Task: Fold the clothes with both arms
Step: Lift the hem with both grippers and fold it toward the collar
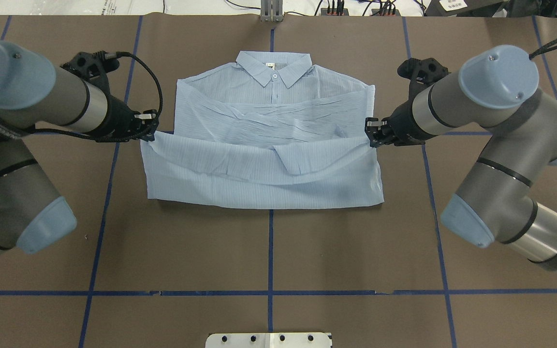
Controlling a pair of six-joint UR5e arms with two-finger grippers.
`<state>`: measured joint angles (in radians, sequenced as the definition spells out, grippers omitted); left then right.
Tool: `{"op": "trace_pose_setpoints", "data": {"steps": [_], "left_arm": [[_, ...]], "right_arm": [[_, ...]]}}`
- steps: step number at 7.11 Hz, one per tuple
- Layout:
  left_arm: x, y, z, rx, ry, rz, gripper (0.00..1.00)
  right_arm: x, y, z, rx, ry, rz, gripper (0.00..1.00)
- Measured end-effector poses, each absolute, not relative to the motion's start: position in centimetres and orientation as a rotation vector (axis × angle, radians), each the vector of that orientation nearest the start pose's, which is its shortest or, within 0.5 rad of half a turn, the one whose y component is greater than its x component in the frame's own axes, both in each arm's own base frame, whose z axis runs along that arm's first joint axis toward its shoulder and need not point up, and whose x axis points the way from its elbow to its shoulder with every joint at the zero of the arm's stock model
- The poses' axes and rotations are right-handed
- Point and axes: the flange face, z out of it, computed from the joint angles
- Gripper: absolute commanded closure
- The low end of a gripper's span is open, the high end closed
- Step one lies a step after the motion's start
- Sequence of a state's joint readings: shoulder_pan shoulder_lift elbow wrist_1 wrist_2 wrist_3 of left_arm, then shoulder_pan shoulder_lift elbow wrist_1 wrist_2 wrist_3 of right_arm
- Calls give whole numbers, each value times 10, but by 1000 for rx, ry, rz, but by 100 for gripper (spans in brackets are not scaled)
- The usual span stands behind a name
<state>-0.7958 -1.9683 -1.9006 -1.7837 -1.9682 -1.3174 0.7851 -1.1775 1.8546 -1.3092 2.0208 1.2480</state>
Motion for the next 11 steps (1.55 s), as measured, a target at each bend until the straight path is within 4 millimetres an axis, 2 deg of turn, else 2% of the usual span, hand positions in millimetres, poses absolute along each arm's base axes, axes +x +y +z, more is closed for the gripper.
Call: {"op": "trace_pose_setpoints", "data": {"steps": [1, 2, 4, 5, 7, 9, 11], "left_arm": [[337, -517, 262, 154, 992, -324, 100], [337, -546, 257, 153, 1002, -338, 100], [359, -602, 261, 150, 1027, -367, 100], [371, -625, 273, 148, 1032, -380, 100], [386, -651, 299, 153, 1039, -389, 100], [401, -672, 301, 147, 1050, -415, 100], [407, -686, 312, 146, 1050, -433, 100]], "right_arm": [[-349, -523, 278, 142, -1000, 238, 100], [-343, -557, 273, 142, -996, 251, 100], [-356, -617, 269, 139, -958, 249, 100], [-361, -638, 274, 138, -933, 240, 100], [-360, -663, 293, 136, -889, 217, 100], [-362, -675, 300, 129, -869, 211, 100], [-371, -689, 297, 119, -857, 210, 100]]}}
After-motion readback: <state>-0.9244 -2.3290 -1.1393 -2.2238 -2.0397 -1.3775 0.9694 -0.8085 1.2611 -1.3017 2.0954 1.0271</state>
